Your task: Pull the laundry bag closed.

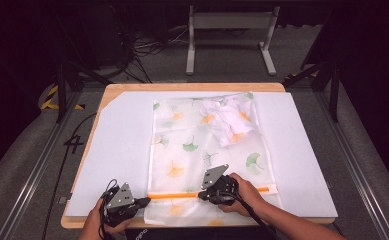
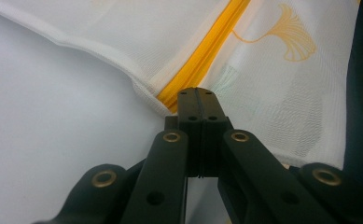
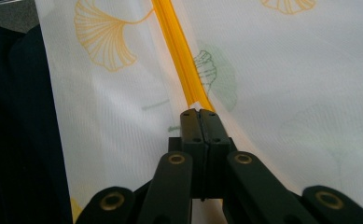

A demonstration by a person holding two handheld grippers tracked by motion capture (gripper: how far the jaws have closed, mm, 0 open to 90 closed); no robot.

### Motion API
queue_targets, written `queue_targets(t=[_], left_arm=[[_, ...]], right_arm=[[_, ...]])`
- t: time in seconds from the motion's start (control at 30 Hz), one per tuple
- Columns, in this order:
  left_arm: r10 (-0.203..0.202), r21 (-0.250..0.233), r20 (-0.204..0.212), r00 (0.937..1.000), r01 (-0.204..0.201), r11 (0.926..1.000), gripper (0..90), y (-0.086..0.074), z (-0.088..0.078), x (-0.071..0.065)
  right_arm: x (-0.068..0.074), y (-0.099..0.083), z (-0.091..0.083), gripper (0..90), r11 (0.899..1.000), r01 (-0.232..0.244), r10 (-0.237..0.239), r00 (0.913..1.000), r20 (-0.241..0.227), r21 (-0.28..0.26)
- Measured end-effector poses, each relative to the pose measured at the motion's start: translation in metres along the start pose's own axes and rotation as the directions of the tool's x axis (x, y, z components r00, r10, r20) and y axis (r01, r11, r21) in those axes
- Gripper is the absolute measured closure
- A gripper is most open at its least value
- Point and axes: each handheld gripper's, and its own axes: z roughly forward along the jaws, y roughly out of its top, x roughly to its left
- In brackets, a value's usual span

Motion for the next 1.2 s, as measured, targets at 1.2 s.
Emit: queue_targets(t=[1.2], left_arm=[[0.0, -0.003, 0.0, 1.0, 0.0, 1.0, 90.0, 0.0, 0.0, 0.0]], right_arm=[[-0.007, -0.023, -0.021, 90.0, 0.999, -0.034, 0.035, 0.9992, 0.02, -0.021]])
